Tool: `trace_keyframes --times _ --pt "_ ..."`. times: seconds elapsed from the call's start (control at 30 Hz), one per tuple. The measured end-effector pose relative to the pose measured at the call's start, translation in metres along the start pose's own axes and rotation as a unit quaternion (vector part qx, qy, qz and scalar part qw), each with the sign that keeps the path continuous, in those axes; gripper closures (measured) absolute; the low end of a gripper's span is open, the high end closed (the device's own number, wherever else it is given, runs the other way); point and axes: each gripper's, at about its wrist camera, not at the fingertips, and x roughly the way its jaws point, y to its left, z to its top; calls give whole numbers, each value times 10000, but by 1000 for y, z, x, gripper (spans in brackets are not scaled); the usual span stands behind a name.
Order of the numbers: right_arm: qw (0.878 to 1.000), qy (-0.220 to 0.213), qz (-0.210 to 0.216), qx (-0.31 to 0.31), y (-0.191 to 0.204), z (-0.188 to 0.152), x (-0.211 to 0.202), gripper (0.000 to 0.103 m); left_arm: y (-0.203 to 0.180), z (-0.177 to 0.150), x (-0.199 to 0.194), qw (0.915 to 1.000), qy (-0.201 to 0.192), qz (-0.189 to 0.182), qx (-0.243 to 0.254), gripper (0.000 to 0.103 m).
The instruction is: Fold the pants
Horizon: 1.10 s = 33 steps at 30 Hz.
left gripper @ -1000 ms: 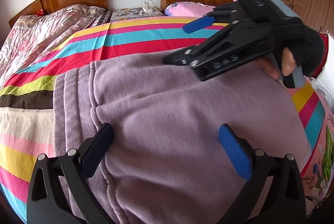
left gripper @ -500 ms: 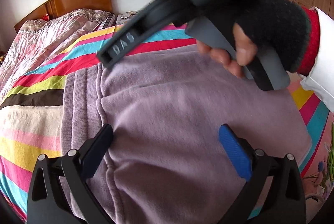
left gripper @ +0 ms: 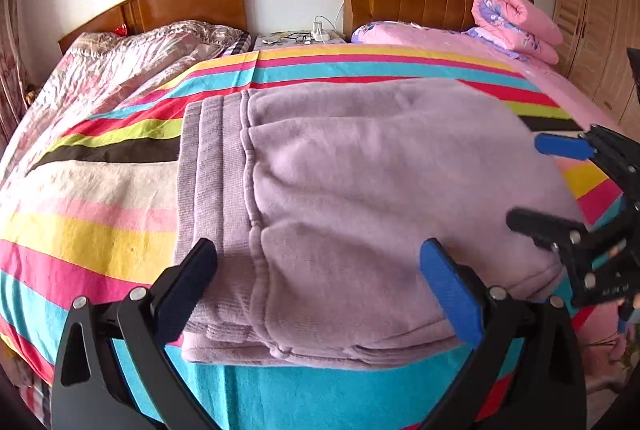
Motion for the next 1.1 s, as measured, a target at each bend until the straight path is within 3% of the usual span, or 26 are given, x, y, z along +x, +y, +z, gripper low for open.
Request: trace_keyframes --times 0.07,0.17,0.27,0.4,0.5,0.57,0.63,0.73,0.83,0.9,1.0,1.1 --pt "9997 -185 -72 128 2 -4 -14 14 -2 -2 -4 9999 18 105 -19 1" --pt "9976 -611 49 313 5 -10 -38 13 3 -2 -25 9995 -169 -19 -251 1" --pt "9991 -373 -106 148 12 -26 -29 13 -1 -9 -26 9997 -51 190 -157 1" --pt "9964 -339 228 748 -3 -43 -30 11 -10 -20 -17 9984 -60 543 139 1" --pt "9956 -340 195 848 -11 -46 -45 11 -5 -17 -22 9989 -3 469 -48 1" --pt "9941 -483 87 965 -17 -49 -68 11 2 -15 -34 9972 57 660 -348 1" --pt "9903 -814 -16 1122 -25 -48 -103 11 9 -14 -69 9949 -279 749 -612 1" --pt "9821 -1495 -177 1128 -29 -42 -167 11 11 -12 -141 9878 -1198 679 -730 1" --pt "9734 -2019 -403 1010 -27 -38 -212 10 12 -13 -201 9722 -2030 700 -935 1" --pt "9707 -2147 -548 929 -21 -38 -227 10 9 -18 -222 9611 -2404 787 -1112 1" --pt "9717 -2100 -620 883 -9 -46 -228 10 1 -20 -226 9577 -2478 925 -1133 1" --pt "9779 -1788 -477 974 1 -60 -205 10 -5 -25 -203 9673 -2065 793 -1242 1"
